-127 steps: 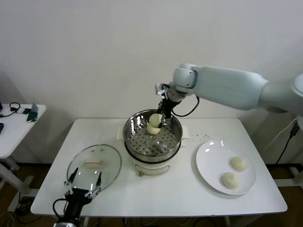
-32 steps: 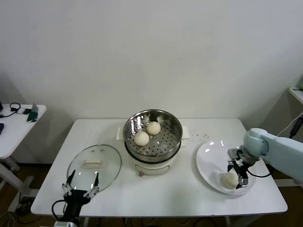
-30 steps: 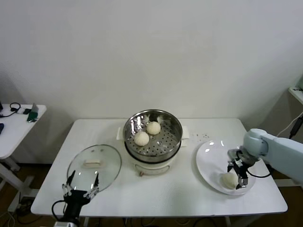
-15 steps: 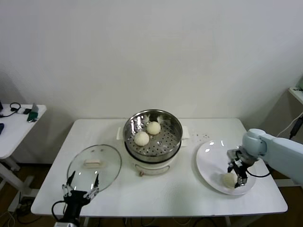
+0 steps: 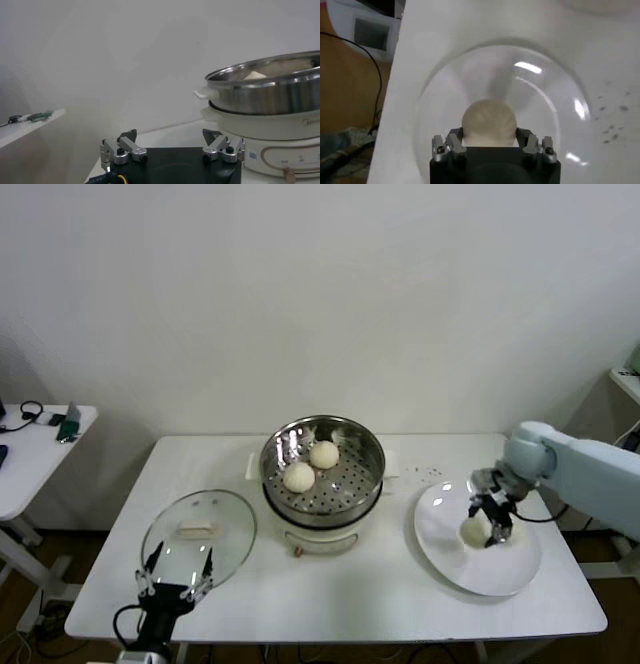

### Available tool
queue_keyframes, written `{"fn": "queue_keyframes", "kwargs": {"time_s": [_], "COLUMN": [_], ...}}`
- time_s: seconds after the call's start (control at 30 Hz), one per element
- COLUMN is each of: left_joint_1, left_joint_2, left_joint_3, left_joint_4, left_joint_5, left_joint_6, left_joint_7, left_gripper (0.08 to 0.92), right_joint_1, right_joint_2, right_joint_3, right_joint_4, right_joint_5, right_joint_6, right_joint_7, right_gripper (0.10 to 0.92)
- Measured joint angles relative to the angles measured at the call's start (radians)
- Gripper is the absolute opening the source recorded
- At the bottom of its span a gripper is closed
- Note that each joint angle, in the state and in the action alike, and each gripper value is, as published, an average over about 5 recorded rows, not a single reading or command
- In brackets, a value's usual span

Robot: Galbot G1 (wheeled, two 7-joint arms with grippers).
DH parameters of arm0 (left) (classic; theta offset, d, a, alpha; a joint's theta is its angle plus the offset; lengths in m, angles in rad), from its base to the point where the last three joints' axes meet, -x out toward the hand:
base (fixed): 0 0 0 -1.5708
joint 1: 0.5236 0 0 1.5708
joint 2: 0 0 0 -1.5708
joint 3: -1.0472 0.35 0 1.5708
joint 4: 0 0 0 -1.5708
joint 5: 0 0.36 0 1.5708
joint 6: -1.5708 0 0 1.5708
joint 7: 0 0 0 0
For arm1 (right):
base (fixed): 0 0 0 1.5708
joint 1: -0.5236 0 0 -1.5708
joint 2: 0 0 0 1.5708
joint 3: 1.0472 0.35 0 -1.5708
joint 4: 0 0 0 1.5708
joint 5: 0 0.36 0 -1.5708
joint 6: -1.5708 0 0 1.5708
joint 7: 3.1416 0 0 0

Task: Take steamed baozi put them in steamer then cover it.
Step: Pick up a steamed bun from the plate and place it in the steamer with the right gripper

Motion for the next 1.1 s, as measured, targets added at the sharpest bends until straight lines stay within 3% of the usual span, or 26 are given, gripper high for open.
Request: {"fn": "queue_keyframes", "kwargs": {"time_s": [0.47,1.1], "left_joint_1": [0.004,0.029], "left_joint_2": [0.007,0.023], "left_joint_3": [0.009,-0.010], "left_joint_4": [-0.002,0.006], "left_joint_5": [-0.003,-0.025], "left_joint_6": [-0.004,-0.015], "left_joint_7": [0.002,0.001], "left_gripper": [0.823,0.823], "right_joint_1": [0.330,0.255], "right_joint_2": [0.299,0.674], "right_joint_3": [-0.134,-0.128], "right_joint_4": [-0.042,-0.121], "right_joint_5": [0.025,-0.130], "right_joint_6": [0.226,0.459], "right_joint_7": [-0.036,-0.067], "right_gripper": [0.703,0.700]}}
